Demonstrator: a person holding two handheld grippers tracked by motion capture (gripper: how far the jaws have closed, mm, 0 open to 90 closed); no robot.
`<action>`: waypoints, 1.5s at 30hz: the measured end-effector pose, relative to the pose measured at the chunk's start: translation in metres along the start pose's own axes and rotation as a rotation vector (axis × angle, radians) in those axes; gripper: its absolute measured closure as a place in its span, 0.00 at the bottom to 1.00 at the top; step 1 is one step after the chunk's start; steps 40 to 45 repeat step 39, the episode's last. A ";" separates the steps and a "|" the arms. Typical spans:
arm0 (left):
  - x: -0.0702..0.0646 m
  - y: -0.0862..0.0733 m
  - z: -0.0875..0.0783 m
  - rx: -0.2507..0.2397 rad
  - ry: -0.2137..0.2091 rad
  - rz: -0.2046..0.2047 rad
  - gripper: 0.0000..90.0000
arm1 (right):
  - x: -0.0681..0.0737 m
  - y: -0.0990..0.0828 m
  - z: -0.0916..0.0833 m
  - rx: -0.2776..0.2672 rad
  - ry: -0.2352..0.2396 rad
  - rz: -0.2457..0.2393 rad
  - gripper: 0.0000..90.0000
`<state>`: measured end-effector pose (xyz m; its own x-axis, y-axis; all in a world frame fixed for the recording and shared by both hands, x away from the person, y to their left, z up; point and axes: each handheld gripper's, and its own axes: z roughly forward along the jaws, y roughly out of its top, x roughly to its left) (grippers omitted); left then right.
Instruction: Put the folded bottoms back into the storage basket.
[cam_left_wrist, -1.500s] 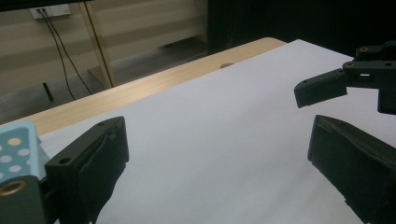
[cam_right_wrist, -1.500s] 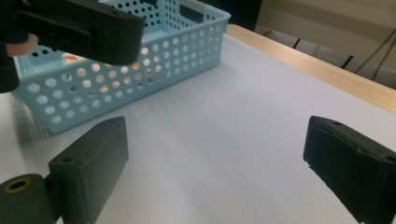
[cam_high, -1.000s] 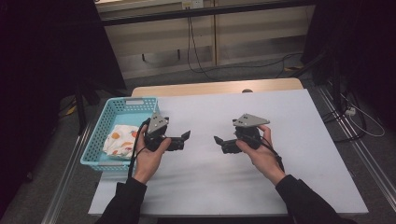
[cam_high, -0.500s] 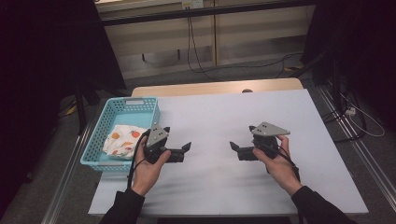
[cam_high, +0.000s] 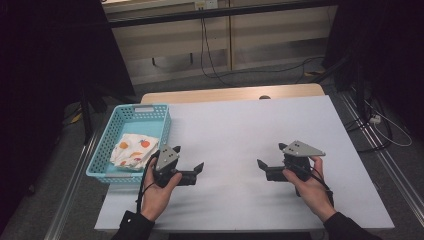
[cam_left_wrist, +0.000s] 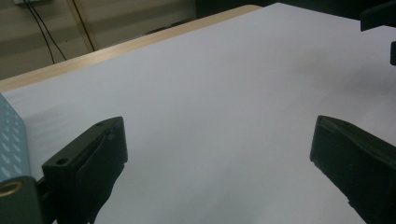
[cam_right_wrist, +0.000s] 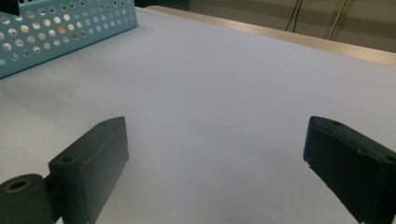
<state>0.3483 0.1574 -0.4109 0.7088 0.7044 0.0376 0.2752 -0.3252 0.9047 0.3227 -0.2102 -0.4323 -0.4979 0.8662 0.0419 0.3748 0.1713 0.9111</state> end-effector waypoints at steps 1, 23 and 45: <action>-0.002 -0.001 -0.002 0.001 -0.003 0.000 0.05 | -0.001 -0.001 -0.002 -0.003 -0.002 0.002 0.07; -0.007 -0.024 -0.026 -0.020 0.038 -0.004 0.04 | -0.008 -0.031 -0.049 -0.010 -0.081 0.036 0.07; -0.008 -0.037 -0.027 0.011 0.049 -0.006 0.04 | -0.007 -0.039 -0.048 -0.016 -0.097 0.028 0.08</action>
